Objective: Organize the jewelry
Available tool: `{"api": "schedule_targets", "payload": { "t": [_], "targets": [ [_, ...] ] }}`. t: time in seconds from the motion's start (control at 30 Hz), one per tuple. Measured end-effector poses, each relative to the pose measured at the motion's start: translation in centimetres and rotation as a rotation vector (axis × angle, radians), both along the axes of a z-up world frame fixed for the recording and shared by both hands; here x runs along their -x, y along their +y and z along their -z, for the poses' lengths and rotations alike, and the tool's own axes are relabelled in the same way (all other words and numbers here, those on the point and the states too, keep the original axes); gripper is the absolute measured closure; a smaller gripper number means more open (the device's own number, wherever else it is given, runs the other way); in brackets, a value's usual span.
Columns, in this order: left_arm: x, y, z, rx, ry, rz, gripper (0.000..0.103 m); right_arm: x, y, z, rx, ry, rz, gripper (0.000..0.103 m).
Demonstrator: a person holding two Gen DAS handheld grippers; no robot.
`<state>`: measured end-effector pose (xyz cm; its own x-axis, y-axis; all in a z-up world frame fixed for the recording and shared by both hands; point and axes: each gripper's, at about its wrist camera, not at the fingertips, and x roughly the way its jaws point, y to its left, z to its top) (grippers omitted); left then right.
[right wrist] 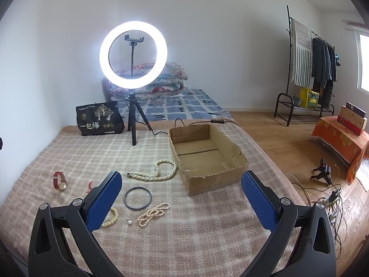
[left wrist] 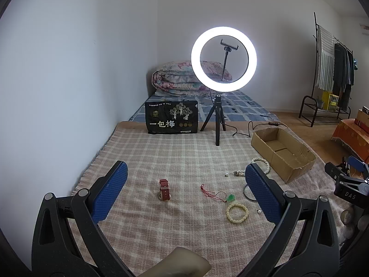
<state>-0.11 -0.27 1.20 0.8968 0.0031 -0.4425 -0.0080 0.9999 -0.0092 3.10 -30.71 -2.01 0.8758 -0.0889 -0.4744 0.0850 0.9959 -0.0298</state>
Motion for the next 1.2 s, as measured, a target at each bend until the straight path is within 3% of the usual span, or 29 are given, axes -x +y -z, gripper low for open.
{"api": "schedule_targets", "payload": {
  "t": [1.2],
  "targets": [
    [-0.13,0.31,-0.94,0.003,0.000,-0.006,0.000,0.26,0.14,-0.08,0.004,-0.002,-0.003,0.001]
  ]
}}
